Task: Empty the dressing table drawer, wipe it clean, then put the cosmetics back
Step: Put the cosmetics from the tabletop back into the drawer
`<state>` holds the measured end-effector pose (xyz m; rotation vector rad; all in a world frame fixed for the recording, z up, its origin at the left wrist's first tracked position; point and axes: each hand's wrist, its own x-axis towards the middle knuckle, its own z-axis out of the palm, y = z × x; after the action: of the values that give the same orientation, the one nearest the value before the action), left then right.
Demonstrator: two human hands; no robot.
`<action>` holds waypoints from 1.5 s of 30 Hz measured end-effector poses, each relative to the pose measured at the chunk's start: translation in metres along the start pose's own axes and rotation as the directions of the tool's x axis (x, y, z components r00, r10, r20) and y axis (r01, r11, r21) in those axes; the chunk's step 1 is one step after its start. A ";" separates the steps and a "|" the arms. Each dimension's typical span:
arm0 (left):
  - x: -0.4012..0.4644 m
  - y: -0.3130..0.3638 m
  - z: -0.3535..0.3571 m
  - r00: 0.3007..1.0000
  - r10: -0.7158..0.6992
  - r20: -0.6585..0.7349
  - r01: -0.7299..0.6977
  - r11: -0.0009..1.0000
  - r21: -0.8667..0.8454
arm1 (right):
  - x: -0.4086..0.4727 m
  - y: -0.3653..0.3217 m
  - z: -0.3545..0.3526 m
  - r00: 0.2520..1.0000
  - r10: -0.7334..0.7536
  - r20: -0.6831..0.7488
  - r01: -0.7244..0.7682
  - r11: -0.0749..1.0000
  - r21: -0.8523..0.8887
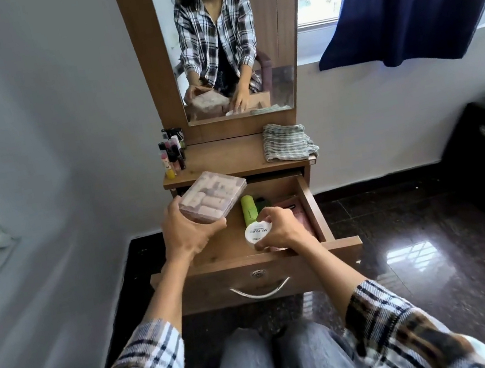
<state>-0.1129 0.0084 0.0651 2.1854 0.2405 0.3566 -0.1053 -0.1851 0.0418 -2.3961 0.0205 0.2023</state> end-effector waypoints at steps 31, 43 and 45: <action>0.051 -0.059 0.009 0.954 0.101 0.281 -0.114 0.993 0.030 | 0.065 -0.004 0.022 0.986 -0.068 -0.153 0.098 0.975 0.200; 0.071 -0.062 0.019 0.892 0.124 0.436 -0.157 0.987 0.040 | 0.099 -0.006 0.022 0.985 0.158 0.063 -0.170 0.892 0.418; 0.076 -0.056 0.019 0.858 0.128 0.498 -0.232 0.961 0.152 | 0.100 -0.009 0.022 0.982 0.168 0.085 -0.188 0.891 0.414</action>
<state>-0.0372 0.0500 0.0222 2.4292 -0.2213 -0.1313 -0.0087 -0.1589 0.0165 -1.9544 0.2401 0.3066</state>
